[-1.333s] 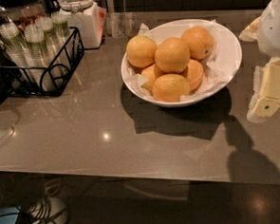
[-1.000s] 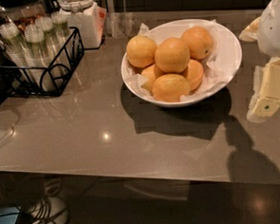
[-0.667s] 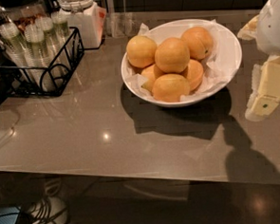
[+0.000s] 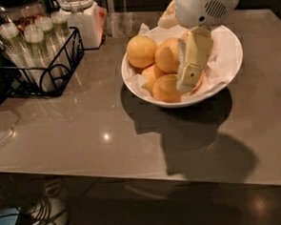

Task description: Pick orange from white bowl

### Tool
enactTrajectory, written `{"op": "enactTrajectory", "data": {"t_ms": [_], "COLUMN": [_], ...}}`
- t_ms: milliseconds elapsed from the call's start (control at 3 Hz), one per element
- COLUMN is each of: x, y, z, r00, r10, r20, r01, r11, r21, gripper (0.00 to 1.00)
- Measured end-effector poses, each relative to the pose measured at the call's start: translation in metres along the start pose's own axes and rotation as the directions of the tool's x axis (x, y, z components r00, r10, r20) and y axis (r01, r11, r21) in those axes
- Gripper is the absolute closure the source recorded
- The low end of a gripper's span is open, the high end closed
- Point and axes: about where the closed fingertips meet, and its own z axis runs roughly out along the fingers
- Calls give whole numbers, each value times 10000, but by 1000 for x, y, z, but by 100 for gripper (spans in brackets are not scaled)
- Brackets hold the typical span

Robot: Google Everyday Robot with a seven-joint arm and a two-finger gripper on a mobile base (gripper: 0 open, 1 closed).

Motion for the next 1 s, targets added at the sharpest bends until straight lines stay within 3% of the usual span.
{"op": "enactTrajectory", "data": {"t_ms": [333,667,1000], "x": [-3,-1,-7], "y": [-3,-60,-68], "z": [0,-9,-14], "r00": [10000,9998,9997], "r10": [-28,-185,-230], "r20": [66,-76,98], "r01": [27,189,220], "r11": [9999,9981,9954], "r21": [129,584,936], "gripper": [0,0,0]}}
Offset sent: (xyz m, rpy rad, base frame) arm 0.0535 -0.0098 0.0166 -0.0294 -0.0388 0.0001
